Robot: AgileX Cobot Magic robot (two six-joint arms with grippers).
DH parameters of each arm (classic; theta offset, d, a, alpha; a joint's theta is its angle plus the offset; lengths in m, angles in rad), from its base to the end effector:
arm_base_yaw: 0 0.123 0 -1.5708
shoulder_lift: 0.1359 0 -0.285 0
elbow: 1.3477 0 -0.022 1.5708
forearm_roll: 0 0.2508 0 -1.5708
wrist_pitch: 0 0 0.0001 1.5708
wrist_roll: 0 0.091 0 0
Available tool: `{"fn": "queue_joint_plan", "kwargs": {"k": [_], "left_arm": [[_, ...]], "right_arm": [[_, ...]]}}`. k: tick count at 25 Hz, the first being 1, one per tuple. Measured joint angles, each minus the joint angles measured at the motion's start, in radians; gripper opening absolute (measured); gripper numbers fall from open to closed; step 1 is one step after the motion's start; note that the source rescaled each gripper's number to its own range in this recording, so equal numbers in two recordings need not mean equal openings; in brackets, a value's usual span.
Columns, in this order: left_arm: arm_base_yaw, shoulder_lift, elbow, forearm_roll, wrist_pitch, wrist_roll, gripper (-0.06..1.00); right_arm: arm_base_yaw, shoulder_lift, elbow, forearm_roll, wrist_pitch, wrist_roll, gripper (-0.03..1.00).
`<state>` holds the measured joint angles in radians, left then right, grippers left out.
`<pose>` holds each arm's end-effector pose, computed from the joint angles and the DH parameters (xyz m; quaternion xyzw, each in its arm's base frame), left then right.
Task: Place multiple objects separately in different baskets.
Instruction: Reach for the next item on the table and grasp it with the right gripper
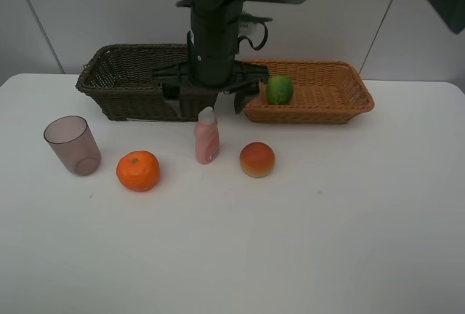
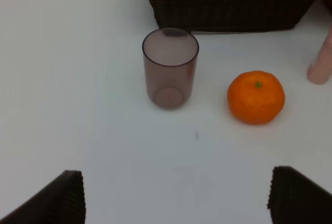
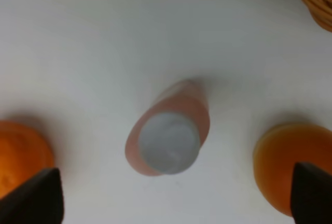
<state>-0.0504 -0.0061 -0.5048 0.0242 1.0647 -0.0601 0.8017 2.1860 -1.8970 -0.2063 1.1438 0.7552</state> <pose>-0.0064 0.0023 0.2783 -0.0047 0.8514 -0.0169 0.5243 0.3357 0.3225 0.2156 -0.0548 0.9874 0.0088 0.1483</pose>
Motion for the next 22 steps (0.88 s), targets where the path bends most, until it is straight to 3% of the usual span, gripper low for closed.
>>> {"fn": "queue_joint_plan", "kwargs": {"k": [7, 18, 22], "left_arm": [[0.0, 0.0, 0.0, 0.0, 0.0, 0.0, 0.92], [0.0, 0.0, 0.0, 0.0, 0.0, 0.0, 0.92], [0.0, 0.0, 0.0, 0.0, 0.0, 0.0, 0.92]], "right_arm": [[0.0, 0.039, -0.005, -0.008, -0.046, 0.082, 0.92], [-0.012, 0.103, -0.008, -0.038, -0.106, 0.089, 0.92], [-0.024, 0.114, -0.008, -0.047, -0.108, 0.089, 0.87]]}}
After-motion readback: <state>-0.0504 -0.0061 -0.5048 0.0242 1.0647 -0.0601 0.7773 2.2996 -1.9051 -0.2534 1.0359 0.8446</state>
